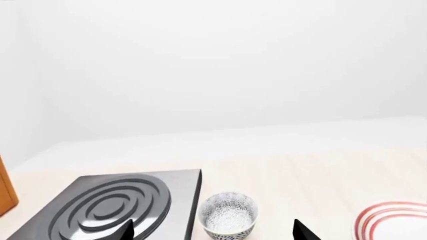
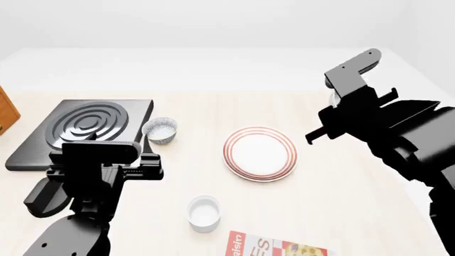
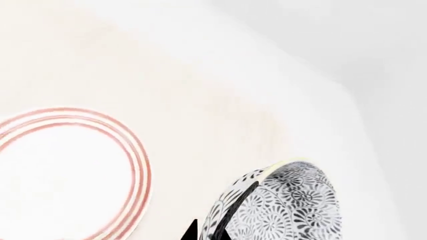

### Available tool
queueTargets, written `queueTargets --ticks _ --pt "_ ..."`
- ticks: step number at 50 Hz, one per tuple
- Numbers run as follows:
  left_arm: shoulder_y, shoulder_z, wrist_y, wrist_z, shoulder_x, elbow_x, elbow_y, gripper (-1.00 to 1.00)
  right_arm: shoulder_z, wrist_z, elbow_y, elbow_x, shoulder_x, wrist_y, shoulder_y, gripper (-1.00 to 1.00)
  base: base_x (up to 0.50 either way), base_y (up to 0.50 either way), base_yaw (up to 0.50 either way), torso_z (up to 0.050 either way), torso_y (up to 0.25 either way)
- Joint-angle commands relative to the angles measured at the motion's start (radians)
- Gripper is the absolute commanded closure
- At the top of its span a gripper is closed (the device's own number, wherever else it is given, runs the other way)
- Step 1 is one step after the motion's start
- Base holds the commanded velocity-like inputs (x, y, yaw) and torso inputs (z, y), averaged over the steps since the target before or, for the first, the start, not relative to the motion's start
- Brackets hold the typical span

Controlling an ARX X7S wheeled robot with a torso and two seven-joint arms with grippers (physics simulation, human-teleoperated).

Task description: Pick the akita bowl next to the cookies box and place it on the plate.

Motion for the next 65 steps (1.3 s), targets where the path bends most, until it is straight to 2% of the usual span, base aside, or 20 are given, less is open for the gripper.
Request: queueTargets --ticks 1,13,19,23,34,65 --pt "-0.016 0.009 -0.015 -0.004 -0.002 -0.004 0.007 -1.00 -0.246 -0.086 0.292 -0.184 -0.302 -0.107 0.239 1.00 0.00 0.00 0.00 0.000 0.000" --pt "-0.023 0.018 -0.004 -0.003 0.002 -0.006 -0.010 -1.00 -0.407 -0.100 0.806 -0.311 -0.594 -0.357 0.307 1.00 0.00 0.00 0.00 0.000 0.000" --pt "-0.018 0.015 -0.007 -0.006 -0.001 -0.010 -0.002 -1.00 -0.700 0.029 0.829 -0.005 -0.595 -0.426 0.301 1.00 0.00 0.00 0.00 0.000 0.000" --pt "-0.013 0.013 -0.009 -0.008 -0.004 -0.012 0.004 -1.00 -0.788 0.078 0.834 0.044 -0.595 -0.437 0.269 1.00 0.00 0.00 0.00 0.000 0.000" --pt "-0.001 0.008 0.015 -0.005 -0.005 -0.014 -0.012 -1.00 -0.809 0.126 0.804 -0.071 -0.595 -0.403 0.157 1.00 0.00 0.00 0.00 0.000 0.000" --pt "0.002 0.019 0.033 -0.009 -0.006 -0.018 -0.031 -1.00 -0.806 0.107 0.799 -0.089 -0.595 -0.418 0.105 1.00 0.00 0.00 0.00 0.000 0.001"
